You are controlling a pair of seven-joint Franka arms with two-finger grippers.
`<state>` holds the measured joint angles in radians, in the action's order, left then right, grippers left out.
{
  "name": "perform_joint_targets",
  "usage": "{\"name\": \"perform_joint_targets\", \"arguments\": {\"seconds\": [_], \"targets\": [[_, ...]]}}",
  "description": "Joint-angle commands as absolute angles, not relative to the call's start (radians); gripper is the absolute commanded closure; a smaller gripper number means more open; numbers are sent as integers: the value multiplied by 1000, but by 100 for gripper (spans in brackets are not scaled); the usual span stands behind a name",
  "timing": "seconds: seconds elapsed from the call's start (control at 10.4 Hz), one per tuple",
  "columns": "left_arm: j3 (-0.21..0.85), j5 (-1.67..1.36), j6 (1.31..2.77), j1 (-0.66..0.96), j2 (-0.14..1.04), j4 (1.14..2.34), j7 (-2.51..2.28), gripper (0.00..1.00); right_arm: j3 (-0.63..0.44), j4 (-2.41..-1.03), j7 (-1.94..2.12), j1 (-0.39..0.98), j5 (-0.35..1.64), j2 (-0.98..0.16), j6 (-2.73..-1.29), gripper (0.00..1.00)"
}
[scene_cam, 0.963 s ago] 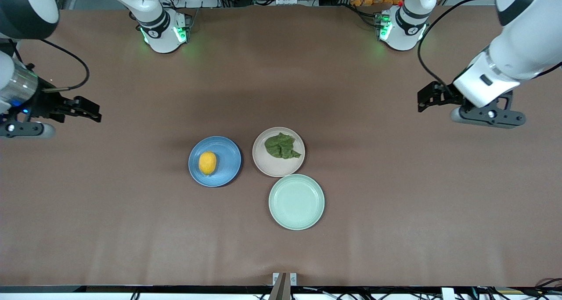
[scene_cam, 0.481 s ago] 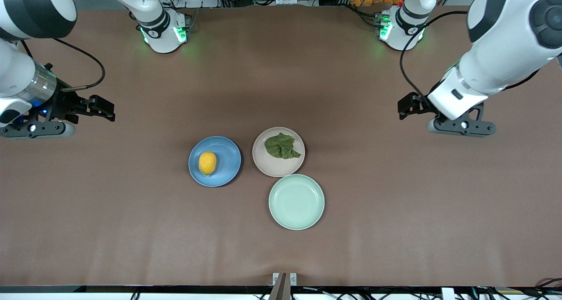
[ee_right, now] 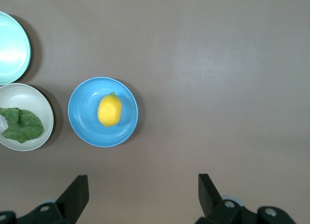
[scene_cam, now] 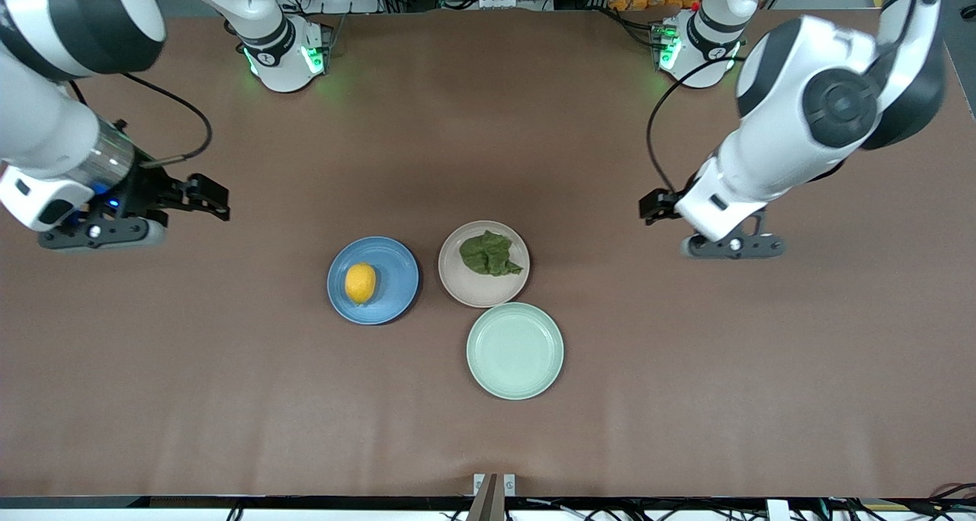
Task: Pick lemon and lettuce from blue and beige plates
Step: 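Move the right gripper toward the lemon while the left gripper approaches the lettuce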
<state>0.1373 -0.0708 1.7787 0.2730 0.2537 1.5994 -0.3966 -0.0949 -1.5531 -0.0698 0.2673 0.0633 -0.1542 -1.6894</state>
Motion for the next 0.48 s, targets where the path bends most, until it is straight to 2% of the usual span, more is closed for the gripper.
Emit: {"name": "perform_joint_targets", "arguments": {"seconds": [0.0, 0.39], "targets": [[133, -43, 1799, 326, 326, 1559, -490, 0, -98, -1539, -87, 298, 78, -196, -1704, 0], [133, -38, 1865, 411, 414, 1536, -641, 0, -98, -1542, -112, 313, 89, -270, -1732, 0]]}}
